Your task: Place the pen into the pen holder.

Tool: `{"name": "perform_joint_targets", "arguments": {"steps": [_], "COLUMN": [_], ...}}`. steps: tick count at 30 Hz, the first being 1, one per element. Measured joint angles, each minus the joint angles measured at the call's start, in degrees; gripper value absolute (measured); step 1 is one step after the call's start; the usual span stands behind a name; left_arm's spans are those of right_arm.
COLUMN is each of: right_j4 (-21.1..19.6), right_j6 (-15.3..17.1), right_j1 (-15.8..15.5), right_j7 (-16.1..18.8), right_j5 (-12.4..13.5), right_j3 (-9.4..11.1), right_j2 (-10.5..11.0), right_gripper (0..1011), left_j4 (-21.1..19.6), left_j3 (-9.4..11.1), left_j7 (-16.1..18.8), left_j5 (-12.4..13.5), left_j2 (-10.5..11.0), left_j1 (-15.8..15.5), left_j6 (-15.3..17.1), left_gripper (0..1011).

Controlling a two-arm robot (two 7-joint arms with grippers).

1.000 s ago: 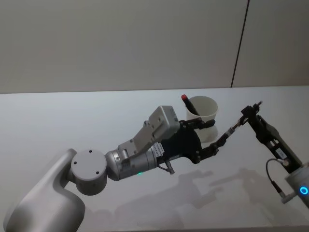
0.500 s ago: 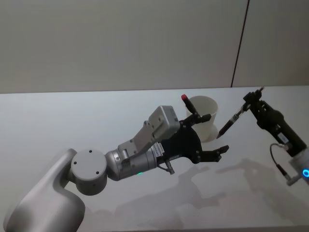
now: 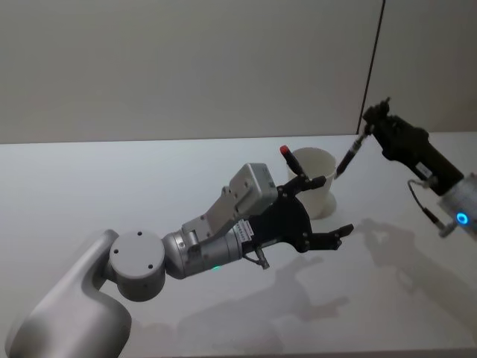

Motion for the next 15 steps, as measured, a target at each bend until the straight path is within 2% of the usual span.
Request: {"name": "perform_joint_targets", "arguments": {"steps": [11,14,15], "right_j4": [11.2,14.9,17.3], "right_j6": [-3.2,-4.2,-4.8], "right_j1": [9.5,12.5,13.8], "right_j7": [5.1,7.1,8.1], "right_j5": [-4.7,-5.5,-5.8], "right_j3": [-1.2,-1.5,-1.6], "right_j2": [-1.0,-1.3,-1.5], "right_gripper": [147,147,147], "left_j4": [0.0,0.0,0.0], "left_j3": [0.0,0.0,0.0], "left_j7": [0.0,0.0,0.0], "left_j5": [0.0,0.0,0.0], "left_j2": [0.0,0.0,0.0], "left_j1": [0.0,0.0,0.0], "left_j6": [0.0,0.0,0.0], "left_gripper": [1000,1000,1000]}}
